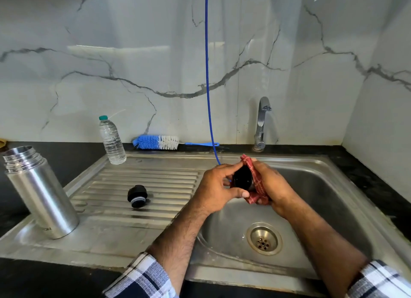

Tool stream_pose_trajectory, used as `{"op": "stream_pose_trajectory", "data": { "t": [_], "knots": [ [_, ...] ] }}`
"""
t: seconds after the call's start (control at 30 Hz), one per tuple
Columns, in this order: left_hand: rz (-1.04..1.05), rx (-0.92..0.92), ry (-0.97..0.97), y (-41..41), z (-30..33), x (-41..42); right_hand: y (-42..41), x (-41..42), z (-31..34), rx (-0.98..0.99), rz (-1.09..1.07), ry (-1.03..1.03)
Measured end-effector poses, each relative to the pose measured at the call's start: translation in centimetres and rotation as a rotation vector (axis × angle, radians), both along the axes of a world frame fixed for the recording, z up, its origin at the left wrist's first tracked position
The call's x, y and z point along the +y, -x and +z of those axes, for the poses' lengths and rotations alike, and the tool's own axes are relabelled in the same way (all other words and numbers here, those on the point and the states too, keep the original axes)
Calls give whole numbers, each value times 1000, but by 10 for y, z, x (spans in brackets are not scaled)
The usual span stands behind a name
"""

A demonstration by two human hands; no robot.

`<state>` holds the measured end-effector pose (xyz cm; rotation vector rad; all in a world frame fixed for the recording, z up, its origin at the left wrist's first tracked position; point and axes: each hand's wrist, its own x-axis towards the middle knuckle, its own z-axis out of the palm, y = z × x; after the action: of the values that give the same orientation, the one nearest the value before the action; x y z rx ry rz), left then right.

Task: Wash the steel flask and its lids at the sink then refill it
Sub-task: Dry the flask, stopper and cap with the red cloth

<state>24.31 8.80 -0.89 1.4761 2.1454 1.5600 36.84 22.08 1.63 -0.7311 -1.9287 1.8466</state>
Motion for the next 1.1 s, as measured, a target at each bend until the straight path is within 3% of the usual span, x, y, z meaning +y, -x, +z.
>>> {"op": "stream_pose_trajectory", "data": {
  "t": [0.07, 0.17, 0.23, 0.33, 0.4, 0.47, 0.63, 0.73, 0.87, 0.93, 1.0, 1.1],
  "knots": [
    [39, -89, -28, 0, 0, 4, 2, 1, 4, 102, -96, -26],
    [-63, -401, -81, -2, 1, 8, 4, -4, 7, 200, -243, -126],
    [-110, -542, -121, -8, 4, 7, 5, -8, 3, 236, -238, -265],
    [-89, -608, -174, -9, 11, 3, 2, -9, -1, 297, -141, -453],
    [-89, -540, -159, -6, 11, -1, -1, -9, -1, 296, -91, -532],
    [-59, -338, -142, 0, 8, -2, -1, -12, 2, 248, -66, -491],
    [8, 175, -52, -3, 7, -5, -4, -9, 14, 52, 16, 52],
    [32, 65, -43, -10, 16, -4, -5, -3, 12, 110, -17, 181],
    [79, -290, -83, -12, 19, 0, -1, -8, 8, 245, -123, -285],
    [8, -393, -107, -14, 18, -2, -1, -16, 7, 320, -44, -346],
    [-8, -328, -106, -12, 19, -7, -1, -17, 6, 291, -32, -328],
    [0, 39, -34, -6, 17, -11, -1, -9, 5, 158, -26, -223]
  ]
}}
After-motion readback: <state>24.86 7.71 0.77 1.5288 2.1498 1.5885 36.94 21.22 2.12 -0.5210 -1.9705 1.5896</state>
